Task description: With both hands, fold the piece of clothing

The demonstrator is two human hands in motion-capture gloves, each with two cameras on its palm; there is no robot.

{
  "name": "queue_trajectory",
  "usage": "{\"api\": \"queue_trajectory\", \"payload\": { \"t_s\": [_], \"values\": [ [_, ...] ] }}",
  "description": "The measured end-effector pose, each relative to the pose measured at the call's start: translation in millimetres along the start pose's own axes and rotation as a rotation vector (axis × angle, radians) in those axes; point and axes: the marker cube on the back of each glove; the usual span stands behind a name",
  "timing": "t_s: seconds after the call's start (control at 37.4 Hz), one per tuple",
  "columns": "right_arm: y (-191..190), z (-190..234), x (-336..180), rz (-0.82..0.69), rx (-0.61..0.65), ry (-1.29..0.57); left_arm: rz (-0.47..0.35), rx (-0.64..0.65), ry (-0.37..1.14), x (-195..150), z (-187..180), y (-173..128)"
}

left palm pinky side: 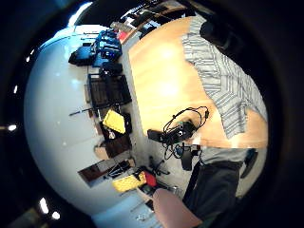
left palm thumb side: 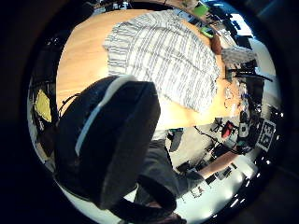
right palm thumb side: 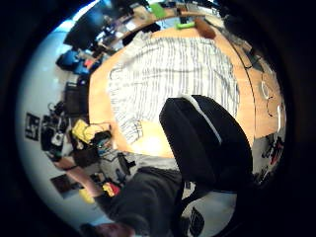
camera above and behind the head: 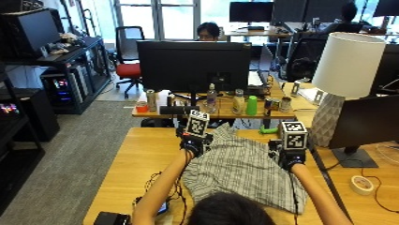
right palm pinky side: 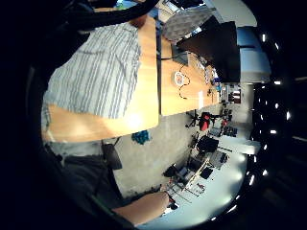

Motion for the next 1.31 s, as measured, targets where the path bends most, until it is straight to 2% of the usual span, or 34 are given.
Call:
{"api": "queue_trajectory", "payload": {
  "t_s": [0.24, 0.37, 0.45, 0.56, 0.75, 1.04, 1.31],
  "values": [
    [-2, -1, 8, 0.004, 0.015, -0.011, -0.023, -0.004, -0.017, -4, -4, 4],
    [-4, -1, 7, -0.001, 0.012, -0.021, -0.013, 0.065, -0.024, -5, -12, 6],
    [-7, 0, 6, 0.002, 0.008, -0.023, -0.016, 0.032, -0.016, -5, -7, -1],
    [-17, 10, 5, 0.005, -0.010, -0.021, 0.006, -0.023, -0.003, -3, 3, -9],
    [-7, 3, 3, 0.008, -0.007, -0.005, 0.029, -0.005, 0.013, 1, 6, -15],
    [3, -3, 16, 0.024, -0.005, -0.028, 0.068, -0.006, 0.016, 5, 14, -6],
    [4, 23, 27, -0.005, -0.065, -0.043, 0.145, 0.083, -0.005, 17, 38, -1]
  ]
}}
